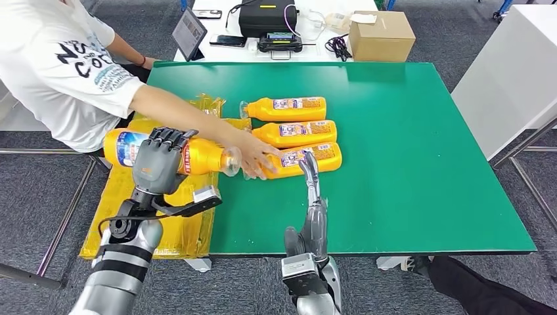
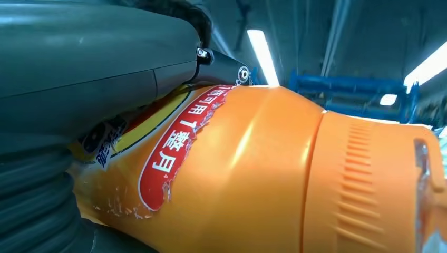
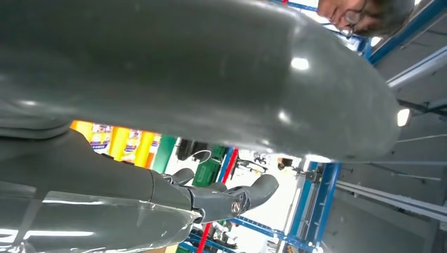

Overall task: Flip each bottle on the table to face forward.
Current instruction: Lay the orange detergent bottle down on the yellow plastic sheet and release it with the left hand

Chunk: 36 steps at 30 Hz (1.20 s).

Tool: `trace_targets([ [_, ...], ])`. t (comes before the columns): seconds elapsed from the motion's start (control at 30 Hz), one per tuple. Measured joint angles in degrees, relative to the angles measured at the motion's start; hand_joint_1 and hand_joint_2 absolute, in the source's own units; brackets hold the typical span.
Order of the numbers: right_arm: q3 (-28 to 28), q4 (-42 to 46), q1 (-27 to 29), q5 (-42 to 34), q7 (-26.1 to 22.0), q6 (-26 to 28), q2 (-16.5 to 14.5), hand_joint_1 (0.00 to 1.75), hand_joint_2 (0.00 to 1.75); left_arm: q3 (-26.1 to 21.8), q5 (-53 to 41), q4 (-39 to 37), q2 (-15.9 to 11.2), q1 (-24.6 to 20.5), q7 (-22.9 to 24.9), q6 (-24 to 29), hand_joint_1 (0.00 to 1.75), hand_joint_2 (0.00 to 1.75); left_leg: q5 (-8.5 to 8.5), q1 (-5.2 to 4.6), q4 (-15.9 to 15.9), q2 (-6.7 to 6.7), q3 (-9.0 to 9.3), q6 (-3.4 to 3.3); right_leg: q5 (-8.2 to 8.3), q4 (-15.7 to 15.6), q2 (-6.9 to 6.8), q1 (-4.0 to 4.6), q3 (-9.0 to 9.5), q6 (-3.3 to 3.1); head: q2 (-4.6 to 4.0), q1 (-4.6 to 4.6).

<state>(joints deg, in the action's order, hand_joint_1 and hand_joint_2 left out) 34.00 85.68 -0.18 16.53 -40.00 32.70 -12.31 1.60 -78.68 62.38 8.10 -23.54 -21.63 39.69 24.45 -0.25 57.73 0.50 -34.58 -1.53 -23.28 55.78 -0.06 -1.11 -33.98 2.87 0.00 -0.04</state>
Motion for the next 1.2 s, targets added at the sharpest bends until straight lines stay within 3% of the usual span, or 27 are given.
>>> trace_targets([
  [0.17, -0.08, 1.70, 0.47, -0.34, 0.00, -0.62, 0.02, 0.00, 0.00, -0.86, -4.63, -8.25, -2.95, -2.71, 3.93, 0.11, 1.75, 1.75, 0.01, 0.00, 0.00, 0.00, -0.02, 0.00, -0.01, 0.00, 0.00, 0.00, -0.03, 0.00, 0.00, 0.01],
  [0.43, -0.29, 2.90, 1.21, -0.79, 0.00, -1.18, 0.24, 0.00, 0.00, -0.86, -5.25, -20.07, -6.20, -5.00, 5.78, 0.24, 1.75, 1.75, 0.01, 0.00, 0.00, 0.00, -0.03, 0.00, -0.01, -0.01, 0.00, -0.01, -0.05, -0.01, 0.00, 0.01],
  [0.67, -0.42, 3.03, 1.23, -0.87, -0.01, -1.68, 0.26, 0.00, 0.00, -1.03, -3.03, -24.21, -7.27, -5.81, 5.91, -0.23, 1.75, 1.75, 0.00, 0.00, 0.00, 0.01, -0.04, 0.00, -0.01, 0.00, 0.00, 0.00, -0.05, -0.01, 0.00, 0.01],
  [0.93, -0.87, 3.00, 1.44, -0.03, 0.00, -4.65, 0.24, 0.00, 0.00, -3.56, 4.64, -28.30, -8.25, -6.63, 4.48, -6.04, 1.75, 1.75, 0.01, 0.01, 0.00, 0.01, -0.04, 0.00, -0.01, 0.00, 0.00, 0.01, -0.05, -0.01, 0.00, 0.01],
  [1.2, -1.44, 2.57, 1.57, 0.54, 0.00, -6.70, 0.02, 0.00, 0.00, -4.59, 4.95, -30.97, -8.93, -7.49, 5.80, -9.22, 1.75, 1.75, 0.01, 0.00, 0.00, 0.02, -0.02, 0.00, -0.01, -0.01, -0.01, 0.00, -0.01, -0.01, 0.00, 0.02],
])
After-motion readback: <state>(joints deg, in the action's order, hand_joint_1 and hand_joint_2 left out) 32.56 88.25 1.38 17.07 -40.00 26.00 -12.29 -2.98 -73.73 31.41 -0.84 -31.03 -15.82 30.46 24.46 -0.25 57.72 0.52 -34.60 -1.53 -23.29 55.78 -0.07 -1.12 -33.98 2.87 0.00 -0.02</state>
